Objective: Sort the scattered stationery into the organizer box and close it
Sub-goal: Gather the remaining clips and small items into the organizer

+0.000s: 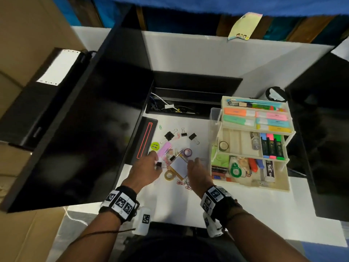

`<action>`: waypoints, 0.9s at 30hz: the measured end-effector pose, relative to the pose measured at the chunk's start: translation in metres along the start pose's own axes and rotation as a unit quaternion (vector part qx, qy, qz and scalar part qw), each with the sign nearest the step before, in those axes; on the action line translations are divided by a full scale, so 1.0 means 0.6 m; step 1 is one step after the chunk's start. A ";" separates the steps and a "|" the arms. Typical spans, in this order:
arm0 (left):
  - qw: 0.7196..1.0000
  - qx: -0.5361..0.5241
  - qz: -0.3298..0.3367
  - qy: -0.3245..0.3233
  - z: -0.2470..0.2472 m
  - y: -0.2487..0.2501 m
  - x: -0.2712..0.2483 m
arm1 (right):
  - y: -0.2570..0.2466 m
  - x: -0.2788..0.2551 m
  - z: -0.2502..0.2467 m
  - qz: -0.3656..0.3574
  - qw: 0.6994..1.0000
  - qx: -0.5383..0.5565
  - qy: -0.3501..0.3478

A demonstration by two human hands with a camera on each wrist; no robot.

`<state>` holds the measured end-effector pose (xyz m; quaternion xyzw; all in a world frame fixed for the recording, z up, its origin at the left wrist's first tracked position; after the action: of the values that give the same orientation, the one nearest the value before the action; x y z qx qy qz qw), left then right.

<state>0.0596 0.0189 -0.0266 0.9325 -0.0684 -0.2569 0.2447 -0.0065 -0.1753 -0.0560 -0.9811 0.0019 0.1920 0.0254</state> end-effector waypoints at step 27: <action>0.996 0.068 -0.041 0.033 0.002 -0.040 0.048 | 0.089 -0.071 -0.087 -0.046 0.934 0.313 0.164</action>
<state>0.0836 0.0317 -0.0521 0.9570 -0.0390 -0.2301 0.1721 -0.0271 -0.2316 0.0060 -0.9402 0.0209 0.0171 0.3396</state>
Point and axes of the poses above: each hand's wrist, its own x-axis towards the middle knuckle, its own z-axis out of the palm, y = z × x, the point moved 4 cm from there along x, towards the middle knuckle, and after that the axes turned 3 degrees about -x, right-handed, at the moved point
